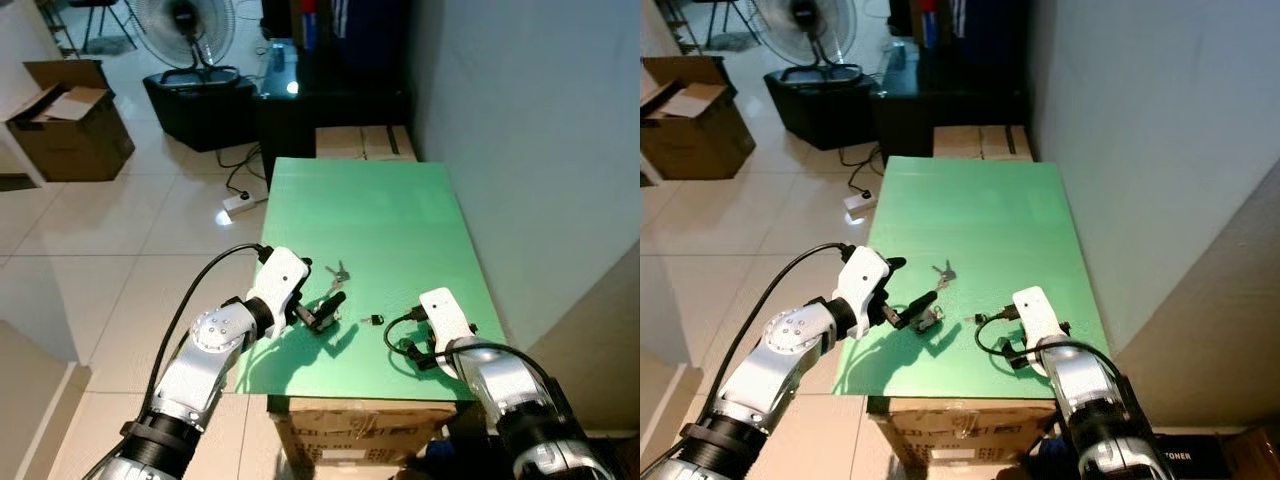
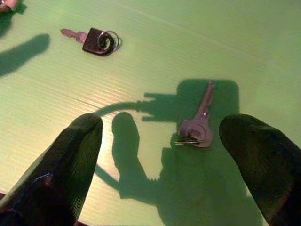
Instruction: Hang keys on a hook
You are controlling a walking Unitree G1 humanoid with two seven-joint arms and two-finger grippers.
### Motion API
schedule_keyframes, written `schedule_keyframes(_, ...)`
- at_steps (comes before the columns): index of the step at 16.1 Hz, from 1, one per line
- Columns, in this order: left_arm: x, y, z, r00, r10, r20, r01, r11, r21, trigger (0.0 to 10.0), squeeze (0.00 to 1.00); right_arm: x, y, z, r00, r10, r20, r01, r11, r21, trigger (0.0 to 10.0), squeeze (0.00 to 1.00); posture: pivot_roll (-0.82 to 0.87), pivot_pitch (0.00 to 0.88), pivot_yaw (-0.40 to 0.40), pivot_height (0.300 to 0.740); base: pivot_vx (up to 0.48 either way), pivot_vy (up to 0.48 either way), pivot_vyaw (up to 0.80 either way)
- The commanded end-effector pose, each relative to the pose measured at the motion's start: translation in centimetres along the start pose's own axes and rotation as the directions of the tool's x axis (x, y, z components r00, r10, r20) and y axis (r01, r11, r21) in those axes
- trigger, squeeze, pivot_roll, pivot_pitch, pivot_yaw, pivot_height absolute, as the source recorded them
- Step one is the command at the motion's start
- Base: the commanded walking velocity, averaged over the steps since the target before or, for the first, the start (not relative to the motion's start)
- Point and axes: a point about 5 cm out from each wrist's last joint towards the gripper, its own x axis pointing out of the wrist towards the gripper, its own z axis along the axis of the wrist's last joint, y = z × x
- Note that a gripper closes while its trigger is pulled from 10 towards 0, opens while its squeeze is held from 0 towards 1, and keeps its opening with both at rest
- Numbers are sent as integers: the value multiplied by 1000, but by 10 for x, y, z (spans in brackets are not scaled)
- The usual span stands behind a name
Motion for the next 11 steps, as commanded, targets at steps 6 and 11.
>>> schedule_keyframes(6,-6,5,9,1000,-10,-11,11,998,63,10000,0,10,-4,0,999,-9,-40,14,993,114,10000,0,-151,47,53,740,0,0,0)
schedule_keyframes(11,-7,6,13,1000,-8,8,8,999,47,10000,0,13,-14,1,995,-103,-2,101,973,209,10000,0,-142,52,58,740,0,0,0)
